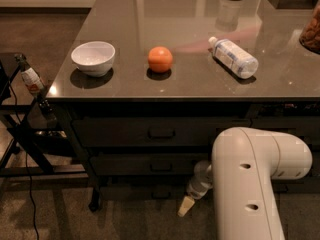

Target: Open bottom drawer

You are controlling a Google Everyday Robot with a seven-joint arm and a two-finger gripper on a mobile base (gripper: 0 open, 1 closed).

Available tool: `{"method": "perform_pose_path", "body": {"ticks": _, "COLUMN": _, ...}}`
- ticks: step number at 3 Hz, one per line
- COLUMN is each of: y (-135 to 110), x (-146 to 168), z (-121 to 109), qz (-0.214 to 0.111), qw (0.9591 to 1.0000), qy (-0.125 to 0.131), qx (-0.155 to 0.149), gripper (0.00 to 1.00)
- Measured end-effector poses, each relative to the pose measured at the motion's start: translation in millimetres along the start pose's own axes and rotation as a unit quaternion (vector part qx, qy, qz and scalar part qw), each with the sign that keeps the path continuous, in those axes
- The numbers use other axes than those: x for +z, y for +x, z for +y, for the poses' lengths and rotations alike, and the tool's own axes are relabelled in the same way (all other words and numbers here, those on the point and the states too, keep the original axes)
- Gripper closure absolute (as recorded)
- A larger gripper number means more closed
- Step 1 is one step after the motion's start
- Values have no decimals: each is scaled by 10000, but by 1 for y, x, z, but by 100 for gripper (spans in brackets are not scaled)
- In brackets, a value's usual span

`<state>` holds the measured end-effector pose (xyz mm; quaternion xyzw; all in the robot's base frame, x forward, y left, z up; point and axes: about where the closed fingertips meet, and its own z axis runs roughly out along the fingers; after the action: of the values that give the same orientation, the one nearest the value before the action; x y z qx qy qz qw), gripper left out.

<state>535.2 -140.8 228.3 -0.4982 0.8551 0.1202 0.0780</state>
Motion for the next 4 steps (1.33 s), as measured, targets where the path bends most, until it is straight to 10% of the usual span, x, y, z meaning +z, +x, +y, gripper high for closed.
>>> {"method": "perform_pose_path", "body": {"ticks": 4, "y": -1, "x": 50, "z": -4, "qz": 398, "qw": 9990, "qy": 60, "qx": -182, "gripper": 0}}
